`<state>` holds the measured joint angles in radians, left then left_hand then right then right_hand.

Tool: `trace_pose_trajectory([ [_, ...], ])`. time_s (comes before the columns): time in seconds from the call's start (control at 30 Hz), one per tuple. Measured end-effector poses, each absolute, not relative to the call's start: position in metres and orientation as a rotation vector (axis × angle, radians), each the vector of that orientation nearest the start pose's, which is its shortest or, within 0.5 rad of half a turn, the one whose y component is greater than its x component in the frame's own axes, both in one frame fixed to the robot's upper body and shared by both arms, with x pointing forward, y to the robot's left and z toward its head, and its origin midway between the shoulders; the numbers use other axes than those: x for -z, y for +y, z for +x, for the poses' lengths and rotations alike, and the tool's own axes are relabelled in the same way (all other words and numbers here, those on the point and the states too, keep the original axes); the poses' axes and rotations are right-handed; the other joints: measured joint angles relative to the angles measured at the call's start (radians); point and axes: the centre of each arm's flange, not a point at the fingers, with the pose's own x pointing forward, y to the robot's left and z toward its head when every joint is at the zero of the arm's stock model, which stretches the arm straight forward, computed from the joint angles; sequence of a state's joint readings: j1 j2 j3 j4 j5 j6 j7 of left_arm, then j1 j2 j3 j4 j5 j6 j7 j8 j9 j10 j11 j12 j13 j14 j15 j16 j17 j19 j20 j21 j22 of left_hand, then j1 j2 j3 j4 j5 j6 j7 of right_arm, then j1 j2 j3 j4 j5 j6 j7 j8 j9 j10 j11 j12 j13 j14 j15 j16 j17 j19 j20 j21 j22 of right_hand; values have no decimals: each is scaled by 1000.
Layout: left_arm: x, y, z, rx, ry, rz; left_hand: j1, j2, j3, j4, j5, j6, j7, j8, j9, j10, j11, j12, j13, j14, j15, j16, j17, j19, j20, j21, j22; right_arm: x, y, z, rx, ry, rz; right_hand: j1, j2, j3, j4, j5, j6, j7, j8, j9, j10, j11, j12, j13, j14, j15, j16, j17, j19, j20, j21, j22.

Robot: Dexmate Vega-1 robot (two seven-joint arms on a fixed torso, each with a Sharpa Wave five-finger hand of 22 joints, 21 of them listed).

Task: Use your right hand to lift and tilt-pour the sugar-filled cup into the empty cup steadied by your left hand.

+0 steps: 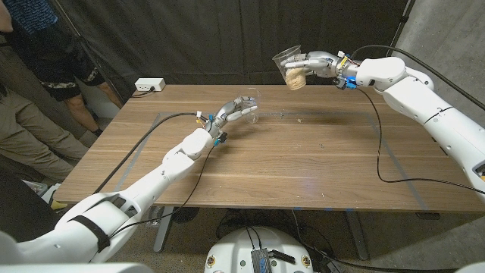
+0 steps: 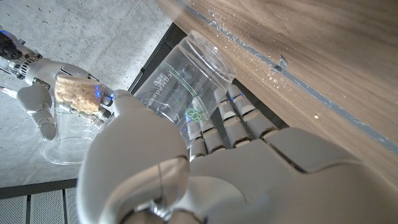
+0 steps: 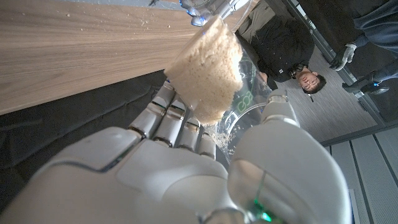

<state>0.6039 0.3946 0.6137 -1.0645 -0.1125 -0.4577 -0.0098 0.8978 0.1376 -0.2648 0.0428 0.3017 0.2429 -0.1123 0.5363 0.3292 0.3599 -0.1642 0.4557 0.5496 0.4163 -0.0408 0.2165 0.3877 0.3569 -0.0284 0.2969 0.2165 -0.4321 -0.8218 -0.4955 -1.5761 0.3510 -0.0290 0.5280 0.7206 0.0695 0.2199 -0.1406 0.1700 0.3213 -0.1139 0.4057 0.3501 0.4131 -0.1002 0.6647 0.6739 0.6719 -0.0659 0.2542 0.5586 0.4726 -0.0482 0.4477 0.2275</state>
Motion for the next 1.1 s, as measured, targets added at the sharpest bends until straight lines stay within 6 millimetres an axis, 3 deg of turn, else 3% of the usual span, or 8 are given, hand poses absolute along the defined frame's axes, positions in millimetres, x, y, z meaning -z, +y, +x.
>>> trace_pose_trajectory([
  [1.1,7,164,677,373,-736,538,2,2,0,0,-7,0,0,8,0,0,0,8,5,0,0,0,5,0,0,8,0,-183,-236,592,-639,-529,-974,1,8,0,0,-1,5,-5,0,5,11,0,-1,6,11,-1,9,9,-5,5,4,0],
])
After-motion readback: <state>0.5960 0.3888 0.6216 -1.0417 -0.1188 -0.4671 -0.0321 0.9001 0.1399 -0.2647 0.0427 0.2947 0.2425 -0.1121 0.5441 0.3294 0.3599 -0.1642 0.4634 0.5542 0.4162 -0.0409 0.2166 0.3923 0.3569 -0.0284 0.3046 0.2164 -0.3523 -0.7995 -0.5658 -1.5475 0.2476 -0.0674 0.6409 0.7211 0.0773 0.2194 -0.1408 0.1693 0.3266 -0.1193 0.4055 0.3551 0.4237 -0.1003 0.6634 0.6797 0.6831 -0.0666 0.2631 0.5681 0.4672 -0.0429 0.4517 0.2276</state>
